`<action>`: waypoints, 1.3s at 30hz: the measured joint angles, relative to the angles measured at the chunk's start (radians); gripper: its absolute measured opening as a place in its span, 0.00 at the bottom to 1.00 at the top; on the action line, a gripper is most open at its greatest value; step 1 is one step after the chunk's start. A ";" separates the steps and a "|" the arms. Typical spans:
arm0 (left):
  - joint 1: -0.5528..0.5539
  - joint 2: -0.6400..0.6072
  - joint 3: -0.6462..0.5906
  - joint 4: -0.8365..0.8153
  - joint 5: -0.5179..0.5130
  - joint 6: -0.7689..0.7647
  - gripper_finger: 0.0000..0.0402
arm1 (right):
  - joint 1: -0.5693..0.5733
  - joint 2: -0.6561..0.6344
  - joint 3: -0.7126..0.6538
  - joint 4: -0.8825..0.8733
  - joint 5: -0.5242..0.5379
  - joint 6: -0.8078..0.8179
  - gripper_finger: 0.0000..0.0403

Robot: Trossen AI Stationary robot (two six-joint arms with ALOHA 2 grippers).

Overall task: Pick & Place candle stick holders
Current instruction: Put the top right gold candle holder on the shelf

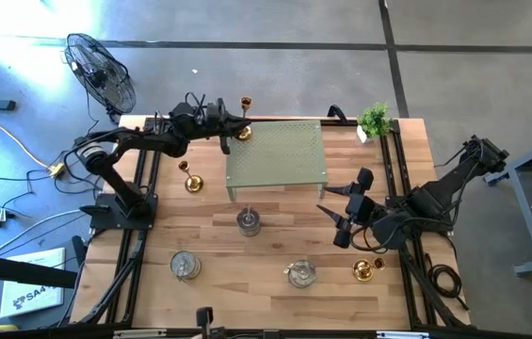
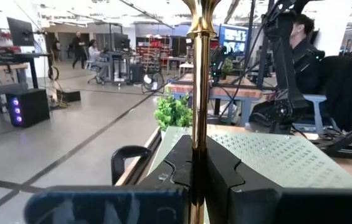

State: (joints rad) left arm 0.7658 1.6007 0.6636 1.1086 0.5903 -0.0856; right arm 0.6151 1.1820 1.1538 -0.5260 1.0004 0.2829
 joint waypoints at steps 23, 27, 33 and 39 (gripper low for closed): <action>0.009 0.022 0.000 -0.003 -0.001 0.010 0.02 | 0.000 0.000 0.000 -0.001 -0.015 -0.003 0.51; 0.008 0.056 0.000 0.038 0.000 0.008 0.02 | 0.000 0.000 0.000 -0.001 -0.019 -0.001 0.51; 0.008 0.084 0.002 0.081 0.007 -0.014 0.02 | 0.000 0.000 0.000 -0.001 -0.024 0.000 0.51; 0.006 0.087 0.002 0.061 0.011 -0.016 0.11 | 0.000 0.000 0.000 -0.001 -0.032 0.000 0.51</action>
State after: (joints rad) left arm 0.7719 1.6881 0.6652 1.1692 0.6010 -0.1020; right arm 0.6151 1.1824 1.1542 -0.5270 0.9684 0.2829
